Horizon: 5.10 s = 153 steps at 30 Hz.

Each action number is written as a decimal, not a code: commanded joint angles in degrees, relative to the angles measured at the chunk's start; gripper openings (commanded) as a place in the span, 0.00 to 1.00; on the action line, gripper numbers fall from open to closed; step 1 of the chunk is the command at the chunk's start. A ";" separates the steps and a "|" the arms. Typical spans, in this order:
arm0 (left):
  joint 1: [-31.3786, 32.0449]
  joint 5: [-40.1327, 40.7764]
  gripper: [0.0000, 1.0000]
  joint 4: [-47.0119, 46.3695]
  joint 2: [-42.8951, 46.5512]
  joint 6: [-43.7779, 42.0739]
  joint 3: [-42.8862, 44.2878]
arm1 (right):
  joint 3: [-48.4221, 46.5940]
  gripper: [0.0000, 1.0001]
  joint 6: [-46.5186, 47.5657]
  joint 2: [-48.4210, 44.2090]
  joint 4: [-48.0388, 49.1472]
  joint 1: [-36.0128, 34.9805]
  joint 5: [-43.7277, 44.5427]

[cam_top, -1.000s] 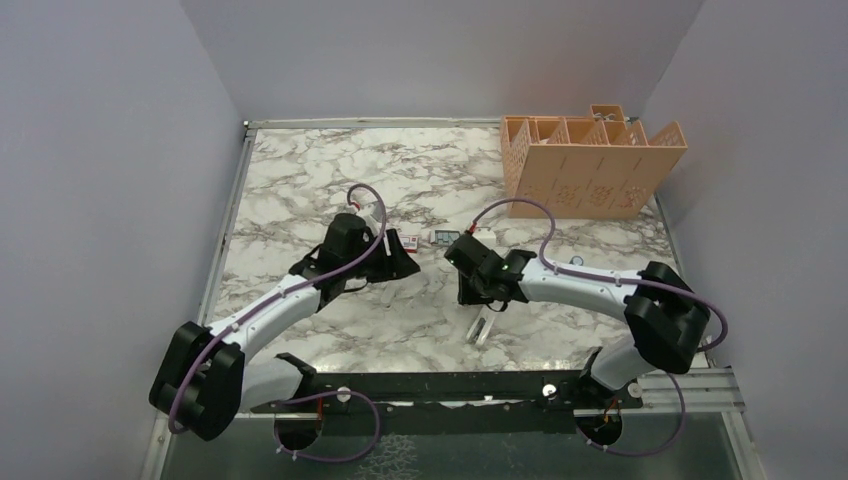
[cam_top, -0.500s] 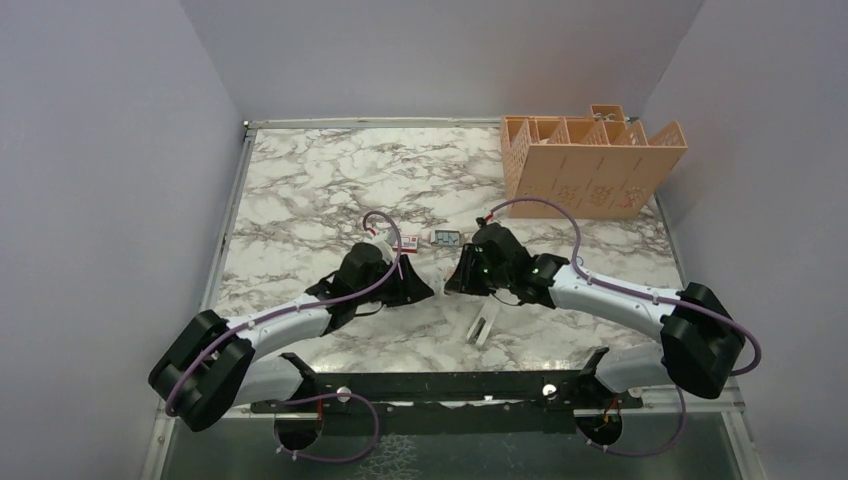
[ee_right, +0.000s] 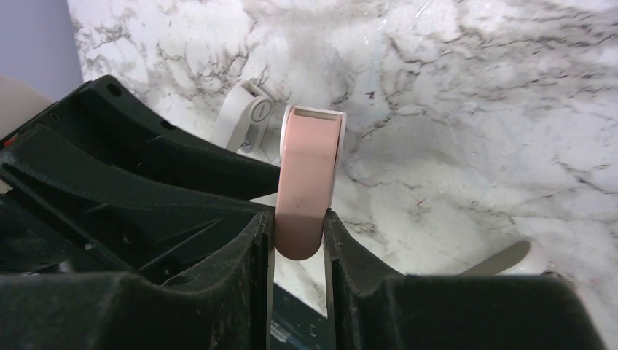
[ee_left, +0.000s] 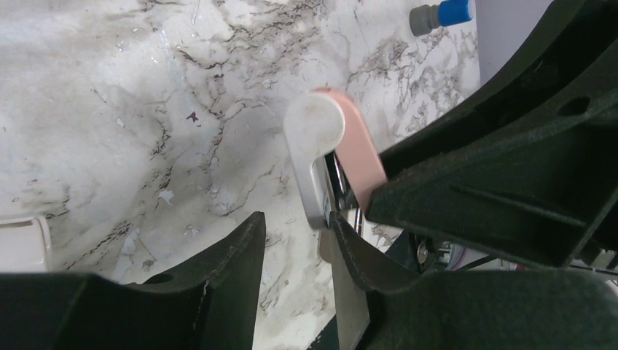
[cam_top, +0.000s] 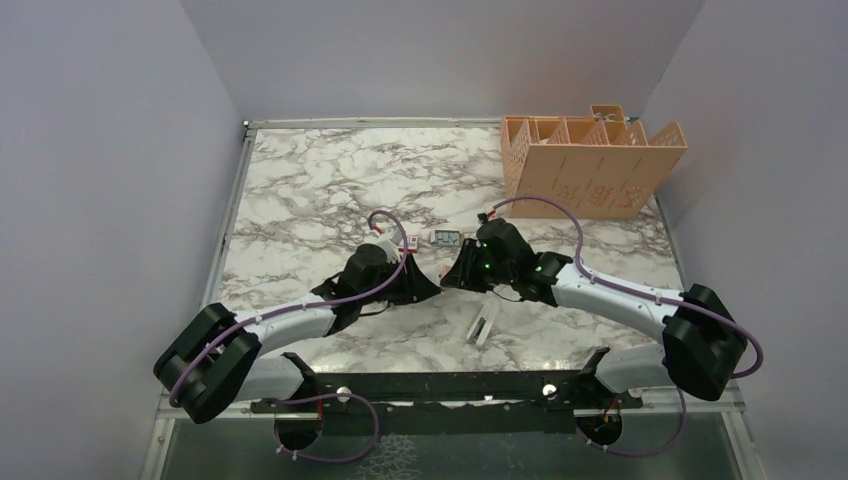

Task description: Load the staples into the stapler

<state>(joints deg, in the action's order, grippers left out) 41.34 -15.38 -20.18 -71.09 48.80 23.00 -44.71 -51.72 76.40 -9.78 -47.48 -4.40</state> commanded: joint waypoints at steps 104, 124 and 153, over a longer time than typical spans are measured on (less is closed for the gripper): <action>0.50 0.02 0.53 -5.64 -5.58 -3.07 0.17 | -8.33 0.33 14.25 14.10 -8.85 12.33 -3.97; 0.49 0.55 0.61 -2.42 -4.06 -5.85 0.04 | -14.94 0.39 32.82 16.65 -26.56 23.49 7.05; 1.65 -2.00 0.69 -1.17 -6.76 -7.25 2.38 | -9.90 0.65 29.43 6.17 -26.12 23.75 3.18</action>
<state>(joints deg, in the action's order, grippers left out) 41.87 -15.84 -20.93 -76.75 42.96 23.07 -57.63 -20.03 87.35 -34.59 -23.99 0.67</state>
